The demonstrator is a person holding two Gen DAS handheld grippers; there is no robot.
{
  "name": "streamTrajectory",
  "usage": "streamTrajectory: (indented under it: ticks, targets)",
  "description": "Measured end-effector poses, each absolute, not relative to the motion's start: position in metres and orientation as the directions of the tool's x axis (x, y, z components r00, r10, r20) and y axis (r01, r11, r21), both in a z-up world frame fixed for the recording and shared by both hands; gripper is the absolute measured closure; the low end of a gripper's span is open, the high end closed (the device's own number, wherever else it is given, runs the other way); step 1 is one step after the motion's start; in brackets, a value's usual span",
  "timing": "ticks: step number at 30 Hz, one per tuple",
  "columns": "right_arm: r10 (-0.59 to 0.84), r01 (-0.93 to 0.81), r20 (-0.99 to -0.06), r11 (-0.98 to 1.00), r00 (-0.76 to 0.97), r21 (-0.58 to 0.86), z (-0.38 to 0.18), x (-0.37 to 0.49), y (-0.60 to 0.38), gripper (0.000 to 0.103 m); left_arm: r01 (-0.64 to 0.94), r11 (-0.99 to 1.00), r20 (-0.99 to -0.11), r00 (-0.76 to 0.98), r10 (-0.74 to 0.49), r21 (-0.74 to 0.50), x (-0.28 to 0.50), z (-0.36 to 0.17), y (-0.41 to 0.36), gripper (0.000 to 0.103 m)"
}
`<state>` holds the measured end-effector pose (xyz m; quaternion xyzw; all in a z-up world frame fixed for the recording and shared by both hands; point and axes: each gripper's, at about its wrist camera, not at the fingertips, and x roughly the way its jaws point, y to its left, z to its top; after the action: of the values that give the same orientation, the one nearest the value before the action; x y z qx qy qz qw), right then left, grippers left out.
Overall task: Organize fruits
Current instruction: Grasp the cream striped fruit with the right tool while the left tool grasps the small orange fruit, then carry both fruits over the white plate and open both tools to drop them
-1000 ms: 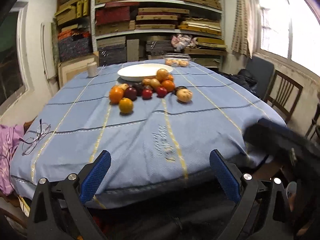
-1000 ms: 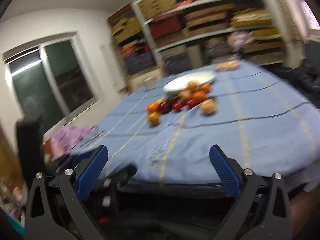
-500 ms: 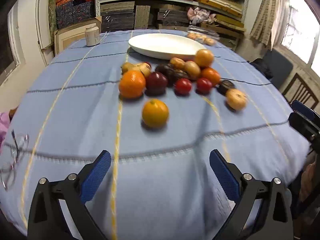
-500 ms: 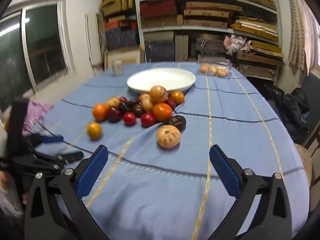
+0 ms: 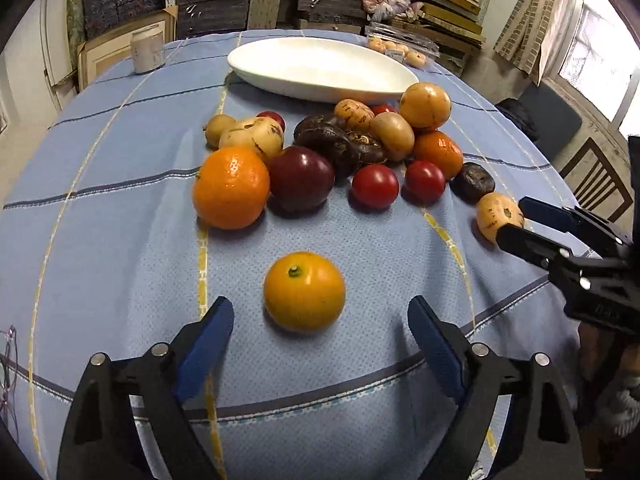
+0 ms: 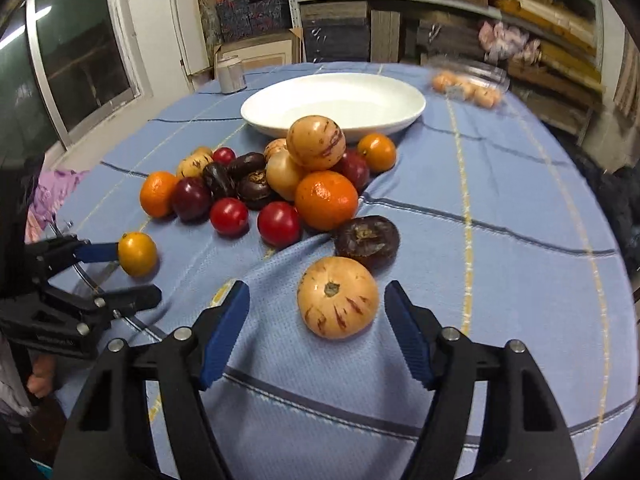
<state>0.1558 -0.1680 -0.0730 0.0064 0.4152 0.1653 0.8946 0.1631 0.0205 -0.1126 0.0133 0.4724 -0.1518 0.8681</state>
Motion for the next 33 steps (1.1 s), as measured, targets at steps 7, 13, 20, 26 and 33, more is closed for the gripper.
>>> streamTrajectory:
  ticks: [7,13,20,26,33]
  targets:
    - [0.316,-0.283,-0.76,0.942,0.568,0.18,-0.08,0.162,-0.169,0.037,0.282,0.95,-0.826,0.498,-0.264,-0.133,0.175,-0.111,0.017,0.024]
    - [0.327,-0.259,-0.787,0.941,0.523,0.219,-0.089,0.17,-0.172,0.054,0.284,0.955,-0.826,0.516,-0.227,-0.085,0.18,-0.113,0.011,0.033]
    - [0.361,-0.271,-0.78,0.929,0.511,0.252,-0.091,0.171,-0.173,0.06,0.287,0.957,-0.815,0.548,-0.188,-0.027,0.186,-0.114,0.008,0.065]
    - [0.381,-0.293,-0.752,0.921,0.538,0.257,-0.082,0.164,-0.174,0.06,0.278,0.953,-0.798,0.546,-0.256,-0.116,0.182,-0.107,0.022,0.066]
    - [0.414,-0.269,-0.679,0.91,0.607,0.314,-0.036,0.183,-0.202,0.06,0.253,0.963,-0.737,0.634,-0.235,-0.09,0.199,-0.056,0.036,0.066]
